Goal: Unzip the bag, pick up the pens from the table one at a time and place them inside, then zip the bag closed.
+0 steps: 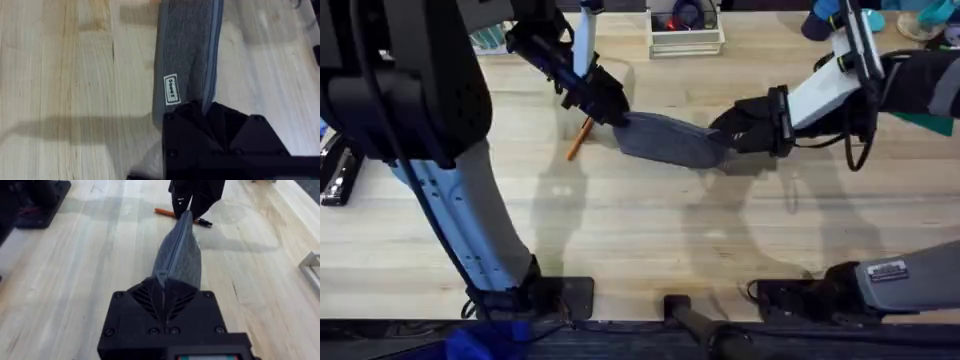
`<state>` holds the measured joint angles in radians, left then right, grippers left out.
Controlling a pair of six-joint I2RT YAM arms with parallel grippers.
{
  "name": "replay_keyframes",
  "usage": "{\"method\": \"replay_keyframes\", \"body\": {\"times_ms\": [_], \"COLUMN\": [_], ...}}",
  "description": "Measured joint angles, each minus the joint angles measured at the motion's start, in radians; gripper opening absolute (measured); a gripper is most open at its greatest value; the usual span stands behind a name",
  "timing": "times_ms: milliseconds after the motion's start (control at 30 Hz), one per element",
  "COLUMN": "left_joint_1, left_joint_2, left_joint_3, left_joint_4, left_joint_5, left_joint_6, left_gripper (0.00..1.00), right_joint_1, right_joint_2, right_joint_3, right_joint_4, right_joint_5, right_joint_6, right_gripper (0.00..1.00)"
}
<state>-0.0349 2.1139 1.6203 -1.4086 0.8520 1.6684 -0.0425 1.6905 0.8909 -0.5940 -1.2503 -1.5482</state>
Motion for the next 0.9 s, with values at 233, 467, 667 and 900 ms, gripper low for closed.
{"method": "replay_keyframes", "body": {"times_ms": [233,467,667,900], "left_joint_1": [0.000,0.000,0.000,0.000], "left_joint_2": [0.000,0.000,0.000,0.000], "left_joint_3": [0.000,0.000,0.000,0.000], "left_joint_4": [0.001,0.001,0.000,0.000], "left_joint_5": [0.000,0.000,0.000,0.000], "left_joint_6": [0.000,0.000,0.000,0.000], "left_gripper": [0.042,0.042,0.042,0.042], "right_joint_1": [0.032,0.081,0.120,0.155], "right_joint_2": [0.000,0.000,0.000,0.000], "right_joint_3": [0.000,0.000,0.000,0.000], "right_joint_4": [0.104,0.222,0.299,0.341], "right_joint_5": [-0.003,-0.003,0.004,0.026], "right_joint_6": [0.057,0.158,0.233,0.292], "right_gripper": [0.030,0.030,0.030,0.030]}}
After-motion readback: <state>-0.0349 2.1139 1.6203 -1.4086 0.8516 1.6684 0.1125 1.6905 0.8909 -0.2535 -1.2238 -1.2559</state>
